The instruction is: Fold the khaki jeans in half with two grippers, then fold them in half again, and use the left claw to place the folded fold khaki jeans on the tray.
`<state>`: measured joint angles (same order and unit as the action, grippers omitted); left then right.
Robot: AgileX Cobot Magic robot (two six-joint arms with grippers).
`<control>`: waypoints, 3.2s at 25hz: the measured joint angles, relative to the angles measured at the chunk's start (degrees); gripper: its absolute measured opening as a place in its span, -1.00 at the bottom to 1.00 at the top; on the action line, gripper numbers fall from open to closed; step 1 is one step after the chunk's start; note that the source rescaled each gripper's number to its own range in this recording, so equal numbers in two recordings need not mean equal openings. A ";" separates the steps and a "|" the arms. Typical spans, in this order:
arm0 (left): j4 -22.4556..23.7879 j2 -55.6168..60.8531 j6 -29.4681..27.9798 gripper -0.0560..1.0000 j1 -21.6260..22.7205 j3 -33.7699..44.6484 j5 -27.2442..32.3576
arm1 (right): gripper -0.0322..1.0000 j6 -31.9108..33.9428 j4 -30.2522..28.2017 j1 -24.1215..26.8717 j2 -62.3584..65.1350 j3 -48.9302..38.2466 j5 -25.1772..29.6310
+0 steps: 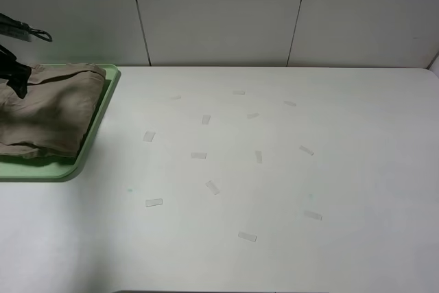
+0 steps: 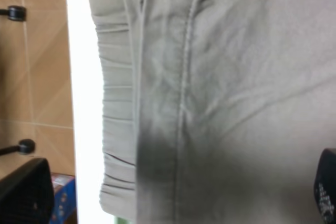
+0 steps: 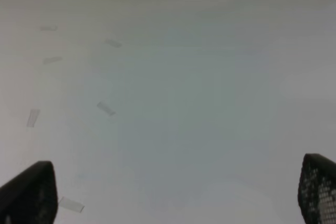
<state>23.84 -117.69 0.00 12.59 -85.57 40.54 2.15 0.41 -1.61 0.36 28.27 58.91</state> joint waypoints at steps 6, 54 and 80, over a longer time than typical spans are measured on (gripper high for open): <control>-1.99 1.44 -0.89 1.00 0.00 -0.53 3.01 | 1.00 0.00 0.00 0.00 0.00 0.00 0.00; -19.27 72.71 4.66 1.00 0.00 27.82 22.93 | 1.00 0.05 0.06 0.00 0.00 0.00 0.00; -31.51 111.34 11.83 1.00 -1.65 46.64 25.97 | 1.00 0.05 0.06 0.00 0.00 0.00 0.00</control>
<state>-7.66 -6.36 11.83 10.94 -38.93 66.52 2.20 0.47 -1.61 0.36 28.27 58.91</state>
